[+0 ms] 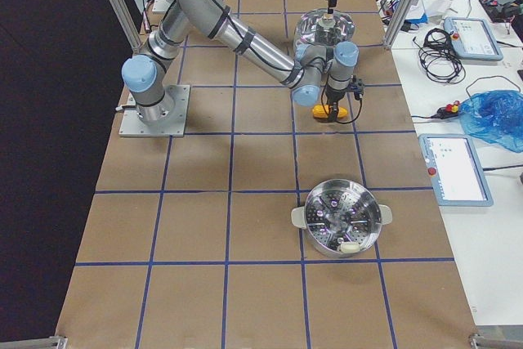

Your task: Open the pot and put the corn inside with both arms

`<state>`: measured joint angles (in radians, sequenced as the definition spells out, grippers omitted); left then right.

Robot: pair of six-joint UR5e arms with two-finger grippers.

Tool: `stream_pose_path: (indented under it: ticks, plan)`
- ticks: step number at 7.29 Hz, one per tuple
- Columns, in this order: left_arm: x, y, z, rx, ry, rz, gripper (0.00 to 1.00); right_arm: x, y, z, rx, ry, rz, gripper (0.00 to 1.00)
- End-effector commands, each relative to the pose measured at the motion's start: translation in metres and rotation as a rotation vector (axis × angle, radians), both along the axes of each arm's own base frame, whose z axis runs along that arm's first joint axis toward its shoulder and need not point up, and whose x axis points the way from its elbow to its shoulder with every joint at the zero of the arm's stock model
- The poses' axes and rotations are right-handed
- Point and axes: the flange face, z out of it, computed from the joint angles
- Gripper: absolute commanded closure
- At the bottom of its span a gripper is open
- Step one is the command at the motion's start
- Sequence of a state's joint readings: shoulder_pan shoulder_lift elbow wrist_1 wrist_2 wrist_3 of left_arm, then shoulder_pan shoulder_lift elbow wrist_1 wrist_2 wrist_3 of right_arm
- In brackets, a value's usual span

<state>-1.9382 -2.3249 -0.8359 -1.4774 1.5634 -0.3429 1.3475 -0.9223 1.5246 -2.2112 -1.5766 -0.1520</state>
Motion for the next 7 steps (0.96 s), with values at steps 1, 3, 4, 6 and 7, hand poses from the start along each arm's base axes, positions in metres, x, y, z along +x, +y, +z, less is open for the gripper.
stream_pose_path:
  ticks: [1,3,4,6,7]
  plan:
    - [-0.015,0.001,-0.020,0.018,0.001,0.018,0.00,-0.001,-0.001,0.003,-0.006,0.002,-0.002,0.77]
    - [-0.017,0.003,-0.021,0.022,-0.001,0.024,0.07,-0.002,-0.004,0.013,-0.023,0.009,0.002,0.79]
    - [-0.016,0.004,-0.019,0.021,0.000,0.024,0.37,-0.004,-0.008,0.046,-0.038,0.012,-0.004,0.82]
    - [-0.014,0.005,-0.013,0.014,-0.005,0.025,0.98,0.001,0.002,0.138,0.015,0.000,0.001,0.86]
    - [-0.012,0.010,0.005,0.000,0.001,0.025,0.99,0.003,0.007,0.150,0.024,-0.004,0.001,0.87]
